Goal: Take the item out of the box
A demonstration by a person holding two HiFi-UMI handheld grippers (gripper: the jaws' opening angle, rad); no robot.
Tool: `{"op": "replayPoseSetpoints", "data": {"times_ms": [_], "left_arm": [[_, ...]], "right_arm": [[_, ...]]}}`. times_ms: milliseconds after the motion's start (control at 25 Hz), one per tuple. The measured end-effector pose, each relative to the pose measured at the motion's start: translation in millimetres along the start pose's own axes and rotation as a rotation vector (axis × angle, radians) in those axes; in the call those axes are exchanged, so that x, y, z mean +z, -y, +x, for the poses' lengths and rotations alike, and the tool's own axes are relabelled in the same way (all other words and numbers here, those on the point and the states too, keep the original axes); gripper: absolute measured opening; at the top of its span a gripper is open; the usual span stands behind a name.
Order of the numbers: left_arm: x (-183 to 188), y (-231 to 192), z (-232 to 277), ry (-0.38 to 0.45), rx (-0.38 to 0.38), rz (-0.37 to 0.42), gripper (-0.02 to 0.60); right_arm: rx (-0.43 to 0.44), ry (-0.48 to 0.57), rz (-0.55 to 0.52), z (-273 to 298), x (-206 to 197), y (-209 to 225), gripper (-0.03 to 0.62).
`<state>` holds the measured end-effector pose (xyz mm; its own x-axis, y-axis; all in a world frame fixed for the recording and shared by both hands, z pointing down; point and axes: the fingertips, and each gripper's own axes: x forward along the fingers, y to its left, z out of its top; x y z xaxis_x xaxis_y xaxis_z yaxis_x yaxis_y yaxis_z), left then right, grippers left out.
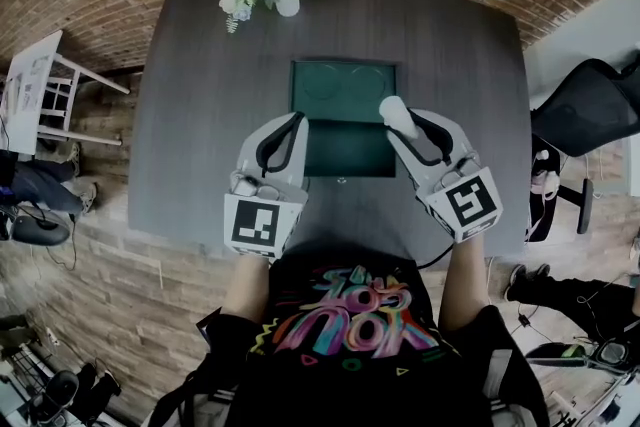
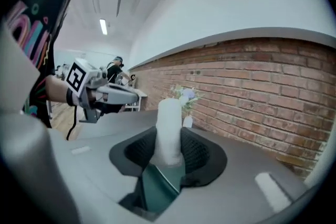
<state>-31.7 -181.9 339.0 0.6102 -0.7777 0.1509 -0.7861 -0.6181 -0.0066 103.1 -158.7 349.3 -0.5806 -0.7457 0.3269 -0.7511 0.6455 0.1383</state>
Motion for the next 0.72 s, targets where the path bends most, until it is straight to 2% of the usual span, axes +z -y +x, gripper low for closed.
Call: {"op": "replayPoseSetpoints", "data": {"times_ms": [120, 280, 560, 720], "left_arm": [[-1.7, 0.2, -1.6, -0.001, -0.004, -0.007, 0.000], [-3.5, 0.5, -3.6, 0.000, -0.008, -0.024, 0.000], [-5.7, -1.6, -6.1, -0.003, -0.007, -0.028, 0.000], [-7.2, -6.1, -7.2, -0.006, 0.003, -0.027, 0.000]], "right_arm": [[-0.051, 0.121, 0.097, -15.3, 9.9, 11.2, 0.144], [-0.104, 0.215, 0.201, -33.4, 10.9, 18.5, 0.144], [-0.162, 0.271, 0.317, -48.6, -3.8, 24.4, 0.144], [-0.175, 0.274, 0.333, -43.1, -9.6, 23.7, 0.144]]}}
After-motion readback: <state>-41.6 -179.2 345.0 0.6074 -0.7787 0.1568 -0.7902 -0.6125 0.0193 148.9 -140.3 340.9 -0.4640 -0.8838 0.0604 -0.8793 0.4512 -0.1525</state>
